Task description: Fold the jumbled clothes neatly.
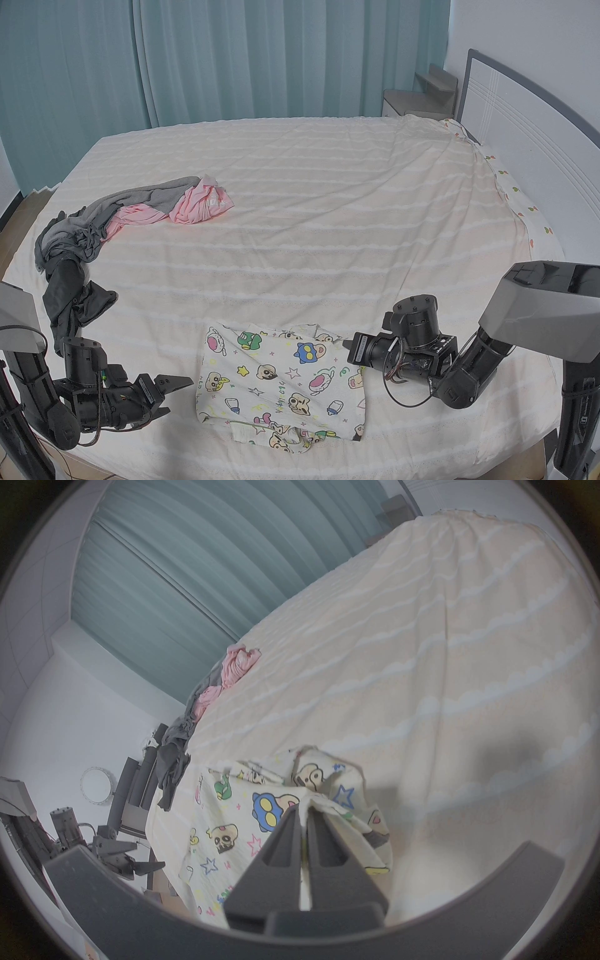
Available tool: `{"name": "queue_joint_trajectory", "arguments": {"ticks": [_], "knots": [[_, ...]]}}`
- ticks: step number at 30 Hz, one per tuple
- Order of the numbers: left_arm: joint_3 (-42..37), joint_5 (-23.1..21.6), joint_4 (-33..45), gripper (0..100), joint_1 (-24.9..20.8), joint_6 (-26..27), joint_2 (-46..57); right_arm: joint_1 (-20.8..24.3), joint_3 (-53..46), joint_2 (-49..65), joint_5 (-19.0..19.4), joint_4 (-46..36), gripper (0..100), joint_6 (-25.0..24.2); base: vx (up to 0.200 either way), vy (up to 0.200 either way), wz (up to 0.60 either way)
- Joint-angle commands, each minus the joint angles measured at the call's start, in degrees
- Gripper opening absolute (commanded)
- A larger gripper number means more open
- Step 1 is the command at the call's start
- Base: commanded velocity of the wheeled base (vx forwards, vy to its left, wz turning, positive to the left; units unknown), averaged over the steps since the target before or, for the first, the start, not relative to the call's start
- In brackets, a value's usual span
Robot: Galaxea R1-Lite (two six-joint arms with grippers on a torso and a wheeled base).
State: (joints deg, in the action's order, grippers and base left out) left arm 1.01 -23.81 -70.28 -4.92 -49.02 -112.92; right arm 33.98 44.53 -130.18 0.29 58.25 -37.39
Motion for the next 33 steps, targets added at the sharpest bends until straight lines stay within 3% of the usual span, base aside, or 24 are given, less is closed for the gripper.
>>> {"name": "queue_joint_trajectory", "arguments": {"ticks": [1,16,17,27,33], "knots": [[-0.8,0.1,0.0,100,0.0,0.0,-0.4,-0.7,0.0,1.7,0.0,0.3,0,0.1,0.0,0.0,0.0],[-0.8,0.1,0.0,100,0.1,0.1,-0.7,-3.5,0.2,-1.7,-0.8,3.9,0,0.2,0.0,0.0,0.0],[-0.8,0.2,0.0,100,0.1,0.1,-0.7,-3.7,0.2,-1.7,-0.8,4.0,100,0.2,0.0,0.0,0.0],[-0.7,1.4,-0.4,100,0.1,0.8,-0.7,-4.5,-5.3,-0.1,-0.2,8.2,100,0.2,0.0,0.0,0.0],[1.3,4.4,-3.0,100,-0.8,5.2,-2.1,-4.4,-12.3,0.3,3.5,10.0,100,0.1,0.0,0.0,0.0]]}}
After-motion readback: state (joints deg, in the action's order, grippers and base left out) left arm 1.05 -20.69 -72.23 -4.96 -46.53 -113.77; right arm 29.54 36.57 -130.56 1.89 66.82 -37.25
